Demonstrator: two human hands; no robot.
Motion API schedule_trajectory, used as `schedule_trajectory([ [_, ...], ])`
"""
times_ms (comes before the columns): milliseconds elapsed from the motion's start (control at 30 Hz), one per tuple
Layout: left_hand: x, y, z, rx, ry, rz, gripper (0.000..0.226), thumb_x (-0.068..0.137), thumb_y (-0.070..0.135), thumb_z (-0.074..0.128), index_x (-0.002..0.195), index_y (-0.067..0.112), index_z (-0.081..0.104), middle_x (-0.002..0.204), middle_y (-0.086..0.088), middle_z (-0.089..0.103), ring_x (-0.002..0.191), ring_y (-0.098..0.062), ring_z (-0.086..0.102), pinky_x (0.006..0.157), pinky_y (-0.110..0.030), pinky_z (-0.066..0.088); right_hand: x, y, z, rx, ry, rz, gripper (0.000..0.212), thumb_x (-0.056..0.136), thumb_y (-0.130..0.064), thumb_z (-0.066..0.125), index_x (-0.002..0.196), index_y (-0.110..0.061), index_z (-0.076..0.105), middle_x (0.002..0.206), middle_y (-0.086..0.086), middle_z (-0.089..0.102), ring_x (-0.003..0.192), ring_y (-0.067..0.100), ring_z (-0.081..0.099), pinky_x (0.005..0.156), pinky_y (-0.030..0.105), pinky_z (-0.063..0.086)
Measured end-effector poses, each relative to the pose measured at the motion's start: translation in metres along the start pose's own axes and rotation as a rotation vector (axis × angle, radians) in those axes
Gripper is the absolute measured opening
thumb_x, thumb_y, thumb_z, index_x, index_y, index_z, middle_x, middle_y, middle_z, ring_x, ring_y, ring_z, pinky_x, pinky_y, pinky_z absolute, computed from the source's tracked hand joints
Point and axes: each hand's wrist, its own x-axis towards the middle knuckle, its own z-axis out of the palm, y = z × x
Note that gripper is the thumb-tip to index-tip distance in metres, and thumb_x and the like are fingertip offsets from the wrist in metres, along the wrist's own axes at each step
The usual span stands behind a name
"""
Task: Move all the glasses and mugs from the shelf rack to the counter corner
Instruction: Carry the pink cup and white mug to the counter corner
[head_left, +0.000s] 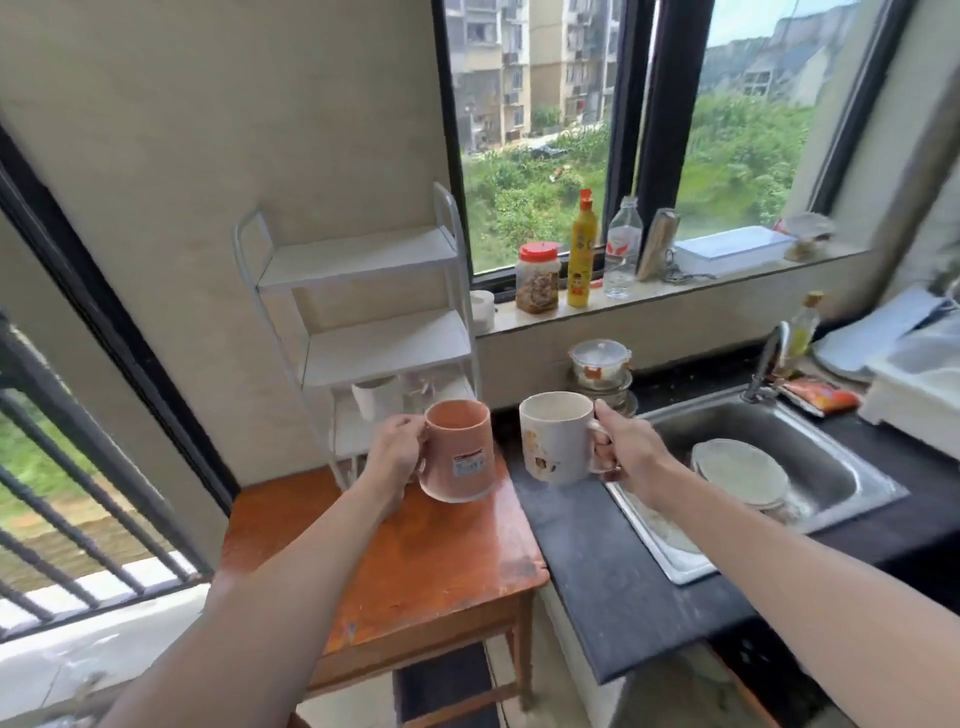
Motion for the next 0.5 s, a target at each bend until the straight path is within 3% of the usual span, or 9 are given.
schedule_trajectory([
  [167, -0.038, 0.0, 0.092, 0.183, -0.201, 0.096, 0.019, 0.09, 0.004, 0.046, 0.089, 0.004, 0.065, 0.059, -0.002, 0.053, 0.05, -0.014, 0.045, 0.04, -0.024, 0.033, -0.044, 0.015, -0.106, -0.086, 0.14, 0.028, 0.051, 0.096, -0.049, 0.047, 0.054, -0.021, 0.04, 0.047, -0.004, 0.034, 0.04, 0.013, 0.032, 0.045, 0.026, 0.026],
  [367, -0.098, 0.01, 0.235, 0.325, -0.503, 0.176, 0.021, 0.089, 0.005, 0.052, 0.106, 0.004, 0.064, 0.092, -0.007, 0.064, 0.078, -0.014, 0.057, 0.06, -0.024, 0.043, -0.118, 0.026, -0.251, -0.165, 0.373, 0.005, 0.047, 0.094, -0.041, 0.056, 0.054, -0.02, 0.043, 0.047, -0.004, 0.038, 0.042, 0.014, 0.036, 0.046, 0.027, 0.029],
  [500, -0.152, 0.021, 0.346, 0.425, -0.658, 0.297, 0.032, 0.093, 0.013, 0.051, 0.124, 0.006, 0.055, 0.115, -0.014, 0.063, 0.105, -0.028, 0.06, 0.09, -0.042, 0.051, -0.172, 0.035, -0.35, -0.48, 0.449, -0.047, 0.046, 0.096, -0.029, 0.056, 0.055, -0.016, 0.041, 0.056, -0.002, 0.04, 0.054, 0.015, 0.035, 0.054, 0.031, 0.026],
])
